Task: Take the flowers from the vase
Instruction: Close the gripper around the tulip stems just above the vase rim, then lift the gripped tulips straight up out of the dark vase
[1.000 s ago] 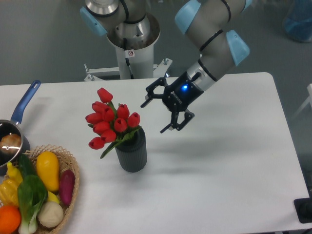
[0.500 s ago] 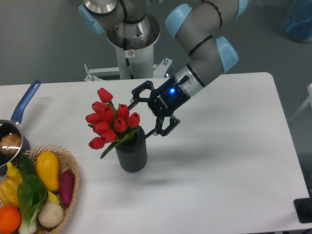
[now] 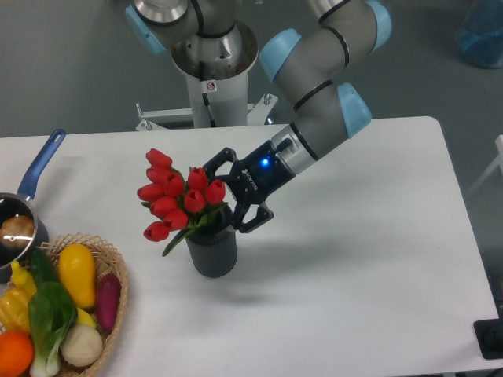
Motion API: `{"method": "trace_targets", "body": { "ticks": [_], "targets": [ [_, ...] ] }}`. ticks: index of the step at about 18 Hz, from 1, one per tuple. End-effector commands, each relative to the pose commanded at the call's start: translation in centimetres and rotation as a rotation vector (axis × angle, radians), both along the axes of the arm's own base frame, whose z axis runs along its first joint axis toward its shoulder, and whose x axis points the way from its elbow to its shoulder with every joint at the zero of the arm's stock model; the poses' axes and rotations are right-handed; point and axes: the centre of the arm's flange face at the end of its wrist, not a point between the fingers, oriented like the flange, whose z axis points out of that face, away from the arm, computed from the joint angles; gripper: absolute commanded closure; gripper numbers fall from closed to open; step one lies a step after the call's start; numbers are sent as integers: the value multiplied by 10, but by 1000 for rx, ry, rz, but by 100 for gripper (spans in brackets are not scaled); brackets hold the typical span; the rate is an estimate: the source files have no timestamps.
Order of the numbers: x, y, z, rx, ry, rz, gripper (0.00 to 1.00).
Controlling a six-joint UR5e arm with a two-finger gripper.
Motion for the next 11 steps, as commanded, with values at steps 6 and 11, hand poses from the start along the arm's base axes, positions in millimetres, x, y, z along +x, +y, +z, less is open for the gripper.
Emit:
{"method": "trace_targets", "body": {
  "ticks": [6,11],
  "targets": [
    [-1,-2,3,2,4,5,100],
    [10,-6,13,9,-7,13,100]
  ]
}}
